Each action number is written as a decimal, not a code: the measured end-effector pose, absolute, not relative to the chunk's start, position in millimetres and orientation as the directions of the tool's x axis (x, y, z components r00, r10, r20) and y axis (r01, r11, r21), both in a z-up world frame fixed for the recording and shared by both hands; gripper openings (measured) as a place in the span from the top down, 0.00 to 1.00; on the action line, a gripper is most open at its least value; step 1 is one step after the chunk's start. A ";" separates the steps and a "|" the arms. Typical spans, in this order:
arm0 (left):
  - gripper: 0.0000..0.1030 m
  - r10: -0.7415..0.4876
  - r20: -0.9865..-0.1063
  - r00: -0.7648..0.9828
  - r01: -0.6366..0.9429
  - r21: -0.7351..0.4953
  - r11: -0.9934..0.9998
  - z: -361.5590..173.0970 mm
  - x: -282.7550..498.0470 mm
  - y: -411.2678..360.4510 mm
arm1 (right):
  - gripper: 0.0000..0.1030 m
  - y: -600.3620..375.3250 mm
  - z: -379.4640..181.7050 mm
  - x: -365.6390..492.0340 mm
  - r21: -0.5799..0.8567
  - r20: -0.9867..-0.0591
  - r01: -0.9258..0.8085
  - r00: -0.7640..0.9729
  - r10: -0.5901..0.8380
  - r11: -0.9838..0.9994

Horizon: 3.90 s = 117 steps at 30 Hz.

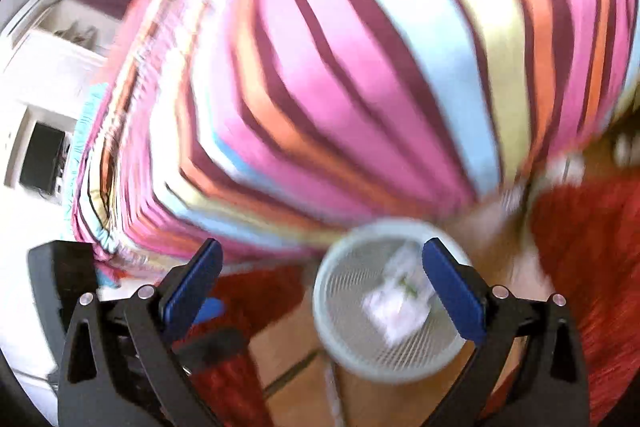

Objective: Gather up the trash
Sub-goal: 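Move both tools back from the wastebasket toward the bed, then grasp the green tissue pack with left tool while right tool grasps crumpled paper, then carry tissue pack and paper ball over the wastebasket with both tools and release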

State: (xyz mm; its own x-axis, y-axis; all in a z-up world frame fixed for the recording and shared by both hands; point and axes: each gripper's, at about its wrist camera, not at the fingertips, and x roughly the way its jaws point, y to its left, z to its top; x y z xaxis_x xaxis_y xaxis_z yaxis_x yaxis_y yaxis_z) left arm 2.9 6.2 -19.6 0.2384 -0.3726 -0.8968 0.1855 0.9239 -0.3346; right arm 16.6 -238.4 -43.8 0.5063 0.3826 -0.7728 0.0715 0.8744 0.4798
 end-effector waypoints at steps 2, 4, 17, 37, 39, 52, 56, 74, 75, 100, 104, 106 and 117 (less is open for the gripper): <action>0.12 -0.324 -0.882 0.341 0.202 -0.268 0.942 -2.5 10.4 9.3 | 0.07 -238.2 -25.8 19.7 0.418 -0.749 0.028 0.577 0.327 0.908; 0.12 -0.284 -0.861 0.423 0.200 -0.217 0.956 12.8 22.6 14.2 | 0.07 -238.0 -8.4 25.2 0.347 -0.717 -0.011 0.642 0.273 0.938; 0.12 -0.223 -0.789 0.573 0.115 -0.191 0.975 46.2 129.6 33.2 | 0.07 -264.0 19.9 93.6 0.228 -0.666 0.038 0.735 0.127 0.973; 0.12 -0.180 -0.809 0.560 0.143 -0.120 0.982 28.1 302.9 14.3 | 0.07 -274.2 28.9 238.5 0.122 -0.667 -0.030 0.738 0.104 0.992; 0.12 -0.182 -0.811 0.555 0.157 -0.113 0.981 24.4 313.4 11.3 | 0.07 -271.0 25.9 252.4 0.119 -0.681 -0.036 0.724 0.109 0.992; 0.12 -0.172 -0.829 0.532 0.202 -0.073 0.977 8.5 351.8 0.8 | 0.07 -254.4 8.8 306.2 0.049 -0.725 -0.127 0.678 0.123 0.991; 0.12 -0.140 -0.837 0.530 0.237 -0.012 0.971 3.5 359.2 -2.0 | 0.07 -248.9 5.2 322.4 0.035 -0.733 -0.176 0.664 0.145 0.984; 0.18 -0.099 -0.842 0.531 0.219 0.023 0.976 -8.5 387.4 -14.9 | 0.44 -239.8 -19.8 356.6 0.101 -0.791 -0.147 0.588 0.169 0.984; 0.29 -0.099 -0.837 0.537 0.220 0.026 0.975 -7.4 385.7 -15.3 | 0.45 -240.7 -20.4 354.9 0.103 -0.792 -0.147 0.587 0.170 0.984; 0.52 -0.161 -0.813 0.560 0.152 -0.091 0.984 24.6 265.0 12.9 | 0.50 -275.7 0.4 254.2 0.265 -0.767 0.066 0.619 0.169 0.962; 0.52 -0.179 -0.807 0.562 0.158 -0.108 0.982 26.6 244.2 12.2 | 0.50 -277.9 5.3 237.8 0.279 -0.756 0.069 0.631 0.174 0.958; 0.52 -0.184 -0.803 0.566 0.166 -0.107 0.980 28.9 232.8 10.0 | 0.50 -278.0 7.5 229.1 0.286 -0.749 0.069 0.638 0.178 0.956; 0.52 -0.225 -0.776 0.590 0.203 -0.128 0.971 45.2 181.5 1.5 | 0.50 -275.2 19.9 188.1 0.323 -0.712 0.072 0.675 0.192 0.944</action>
State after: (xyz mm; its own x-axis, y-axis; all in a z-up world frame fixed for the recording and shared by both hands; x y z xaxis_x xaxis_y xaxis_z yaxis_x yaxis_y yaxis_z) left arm 181.5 1.5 45.2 0.5897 -0.2254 -0.7755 0.2027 0.9708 -0.1280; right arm 188.1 -275.2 19.9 0.6748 0.1923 -0.7125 0.0725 0.9435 0.3233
